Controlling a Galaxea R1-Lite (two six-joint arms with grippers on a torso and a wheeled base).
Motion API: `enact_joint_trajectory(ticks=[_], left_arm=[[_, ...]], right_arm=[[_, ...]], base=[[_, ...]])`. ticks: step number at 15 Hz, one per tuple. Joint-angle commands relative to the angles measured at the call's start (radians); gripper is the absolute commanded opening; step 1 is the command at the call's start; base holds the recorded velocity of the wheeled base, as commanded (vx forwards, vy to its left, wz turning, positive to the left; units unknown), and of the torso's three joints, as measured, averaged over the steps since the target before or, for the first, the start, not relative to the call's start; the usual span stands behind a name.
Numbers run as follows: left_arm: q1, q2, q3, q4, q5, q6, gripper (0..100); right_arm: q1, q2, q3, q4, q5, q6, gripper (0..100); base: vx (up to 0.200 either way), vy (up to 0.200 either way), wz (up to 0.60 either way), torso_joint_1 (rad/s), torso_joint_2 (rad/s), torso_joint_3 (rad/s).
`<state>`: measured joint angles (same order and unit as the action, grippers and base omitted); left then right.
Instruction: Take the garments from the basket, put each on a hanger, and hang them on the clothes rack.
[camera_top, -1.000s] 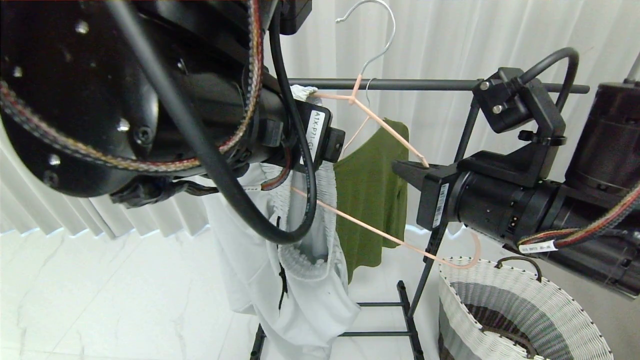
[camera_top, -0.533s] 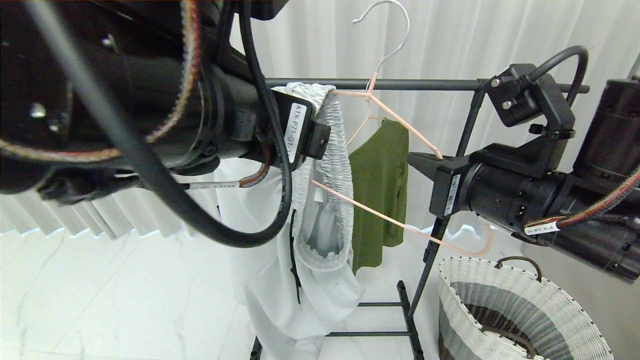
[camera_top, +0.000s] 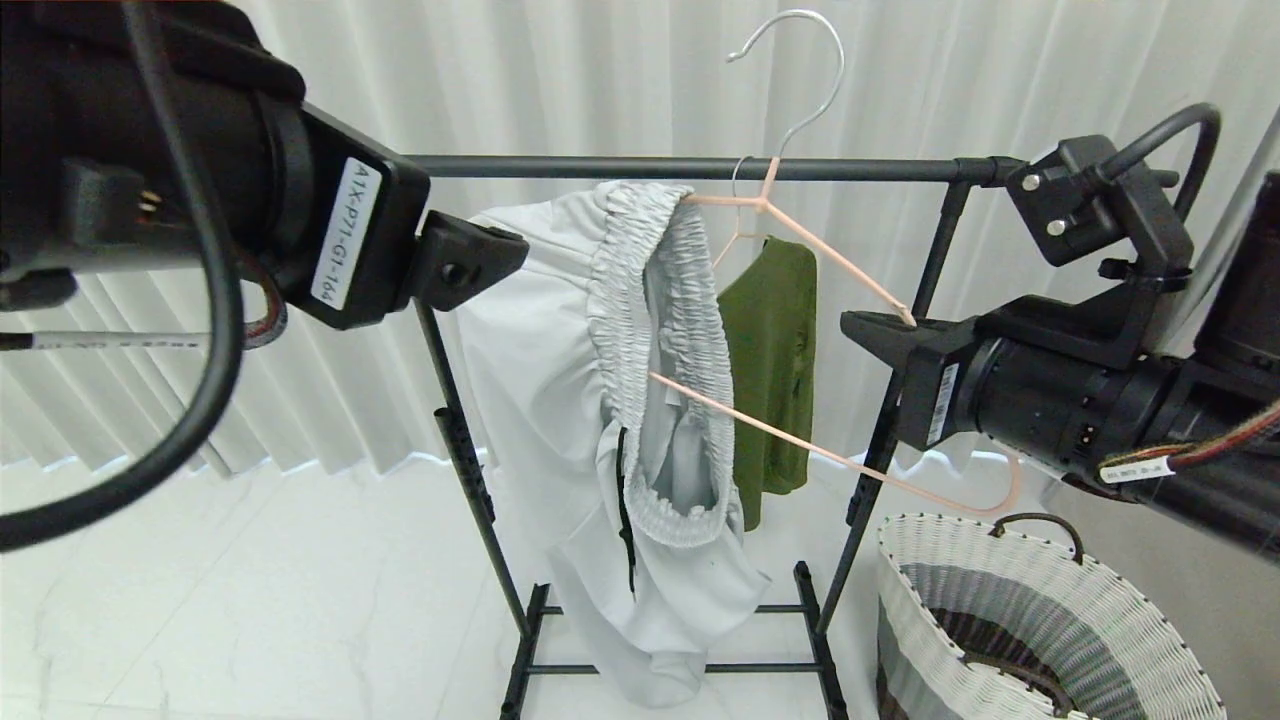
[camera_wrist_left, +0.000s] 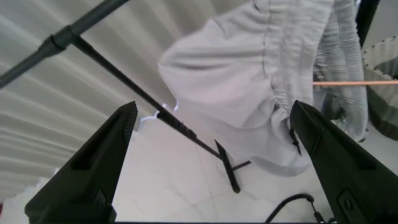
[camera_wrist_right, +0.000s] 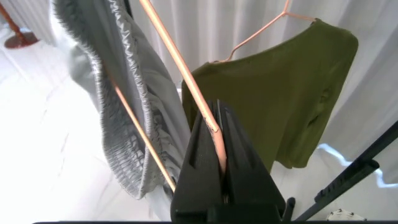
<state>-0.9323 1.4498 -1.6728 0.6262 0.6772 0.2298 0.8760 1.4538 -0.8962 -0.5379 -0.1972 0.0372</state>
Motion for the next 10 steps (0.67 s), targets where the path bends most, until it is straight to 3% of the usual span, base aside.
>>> enact_joint_trajectory(ticks=[1, 4, 5, 7, 8, 10], left_arm=[[0.049, -0.057, 0.031, 0.0, -0.082, 0.023, 100], [0.11, -0.118, 0.094, 0.0, -0.271, 0.131, 100], [0.185, -0.152, 0.127, -0.002, -0.42, 0.246, 100], [0.302, -0.167, 0.145, -0.016, -0.579, 0.454, 100], [0.331, -0.163, 0.154, -0.049, -0.639, 0.517, 100], [0.337, -0.14, 0.199, -0.158, -0.705, 0.549, 100]], right_arm=[[-0.002, -0.035, 0.019, 0.003, 0.009, -0.011, 0], [0.0, -0.047, 0.025, 0.007, 0.01, -0.019, 0], [0.001, -0.049, 0.025, 0.013, 0.012, -0.03, 0], [0.014, -0.053, 0.025, 0.013, 0.016, -0.034, 0], [0.028, -0.056, 0.025, 0.016, 0.022, -0.034, 0], [0.052, -0.056, 0.023, 0.03, 0.024, -0.039, 0]], base=[[0.0, 0.0, 0.0, 0.0, 0.0, 0.0], [0.0, 0.0, 0.0, 0.0, 0.0, 0.0], [0.0, 0.0, 0.0, 0.0, 0.0, 0.0], [0.0, 0.0, 0.0, 0.0, 0.0, 0.0], [0.0, 0.0, 0.0, 0.0, 0.0, 0.0], [0.0, 0.0, 0.0, 0.0, 0.0, 0.0]])
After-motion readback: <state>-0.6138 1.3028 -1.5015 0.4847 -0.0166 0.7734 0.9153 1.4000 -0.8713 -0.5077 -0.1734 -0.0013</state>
